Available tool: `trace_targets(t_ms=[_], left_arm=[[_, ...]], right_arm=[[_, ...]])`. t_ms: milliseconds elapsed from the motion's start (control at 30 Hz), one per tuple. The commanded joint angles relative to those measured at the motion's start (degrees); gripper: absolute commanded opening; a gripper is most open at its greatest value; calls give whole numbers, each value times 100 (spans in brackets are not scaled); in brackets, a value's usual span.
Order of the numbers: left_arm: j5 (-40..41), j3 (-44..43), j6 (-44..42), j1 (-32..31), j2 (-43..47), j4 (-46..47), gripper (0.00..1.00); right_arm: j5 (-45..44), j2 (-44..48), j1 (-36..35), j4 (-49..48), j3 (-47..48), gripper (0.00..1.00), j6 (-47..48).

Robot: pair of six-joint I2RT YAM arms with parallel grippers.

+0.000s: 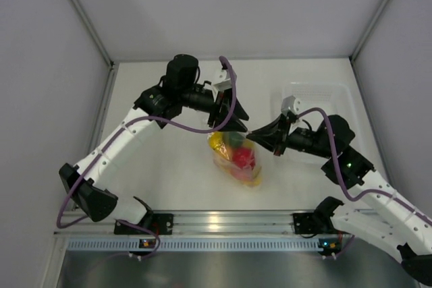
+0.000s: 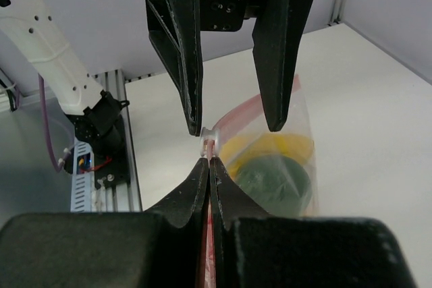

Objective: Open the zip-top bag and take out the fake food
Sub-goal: Unzip the zipper food storage bag at the center of the board.

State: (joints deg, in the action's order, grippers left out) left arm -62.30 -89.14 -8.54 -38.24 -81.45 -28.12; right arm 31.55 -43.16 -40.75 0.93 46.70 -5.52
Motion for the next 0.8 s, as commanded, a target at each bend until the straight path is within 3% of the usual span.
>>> trace_targets(t_ms=[0, 233, 400, 500, 667, 767], left_arm=[[-177, -95, -113, -87, 41, 237, 49], [-186, 29, -122, -193, 59, 245, 33], [-265, 55, -113, -202, 77, 245, 28], [-282, 55, -96, -210, 59, 245, 13], [-309, 99, -78, -210, 68, 245, 11], [-361, 116, -69, -210, 85, 245, 18]], right_arm=[[-87, 158, -91, -585, 32, 0, 104], [-220, 211, -82, -541, 59, 0, 121], [-228, 238, -82, -532, 32, 0, 104], [-298, 273, -82, -550, 32, 0, 95], [-395, 317, -82, -559, 24, 0, 86], [-404, 360, -82, -585, 24, 0, 51]])
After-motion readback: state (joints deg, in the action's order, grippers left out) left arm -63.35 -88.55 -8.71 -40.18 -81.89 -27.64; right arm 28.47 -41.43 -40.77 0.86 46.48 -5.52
